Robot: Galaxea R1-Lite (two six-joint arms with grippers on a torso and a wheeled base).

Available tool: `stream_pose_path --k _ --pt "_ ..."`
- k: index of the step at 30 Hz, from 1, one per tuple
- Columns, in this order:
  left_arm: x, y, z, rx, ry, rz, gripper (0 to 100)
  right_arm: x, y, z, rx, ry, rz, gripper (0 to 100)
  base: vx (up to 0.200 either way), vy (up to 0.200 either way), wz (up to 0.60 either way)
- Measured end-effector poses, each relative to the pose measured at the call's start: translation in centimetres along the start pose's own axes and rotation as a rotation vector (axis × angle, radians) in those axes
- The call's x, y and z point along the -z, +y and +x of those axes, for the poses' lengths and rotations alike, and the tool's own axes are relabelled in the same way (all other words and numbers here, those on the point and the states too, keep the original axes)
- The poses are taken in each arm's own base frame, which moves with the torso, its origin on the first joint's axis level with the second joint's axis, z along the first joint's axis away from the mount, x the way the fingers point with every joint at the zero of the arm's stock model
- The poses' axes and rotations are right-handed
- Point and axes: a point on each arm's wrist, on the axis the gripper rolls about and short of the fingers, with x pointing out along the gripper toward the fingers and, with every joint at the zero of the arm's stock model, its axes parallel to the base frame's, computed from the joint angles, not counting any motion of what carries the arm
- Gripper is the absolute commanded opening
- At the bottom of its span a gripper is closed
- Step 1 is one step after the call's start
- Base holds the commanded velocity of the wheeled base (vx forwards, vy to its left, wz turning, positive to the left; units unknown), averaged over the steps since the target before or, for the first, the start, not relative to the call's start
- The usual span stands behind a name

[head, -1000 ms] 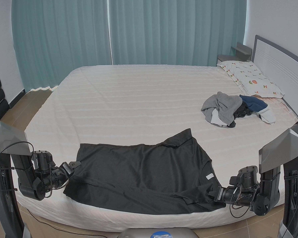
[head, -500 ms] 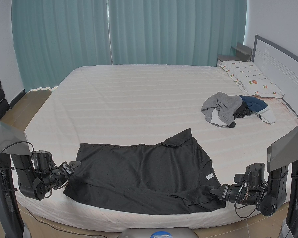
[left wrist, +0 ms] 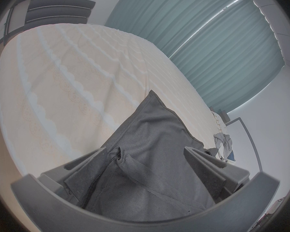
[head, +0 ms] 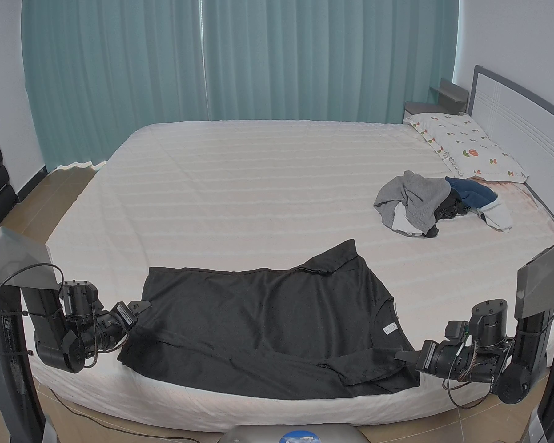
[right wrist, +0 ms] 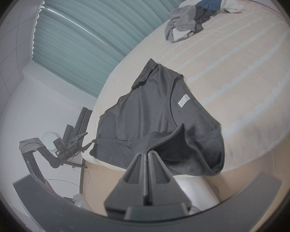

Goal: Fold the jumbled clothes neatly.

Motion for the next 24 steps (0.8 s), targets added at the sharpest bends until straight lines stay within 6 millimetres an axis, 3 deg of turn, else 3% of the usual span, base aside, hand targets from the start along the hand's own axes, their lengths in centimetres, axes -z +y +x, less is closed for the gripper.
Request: stream_pose_path --k 9,24 --pt "0.1 0.1 0.1 -0.002 0.003 0.001 100 0.3 0.2 -1.2 0.005 0.004 -0.001 0 0.0 0.0 0.0" --pt "0.1 0.1 0.1 -0.003 0.003 0.001 100 2.1 -1.5 -0.7 0.123 0.146 -0.111 0 0.0 0.0 0.0"
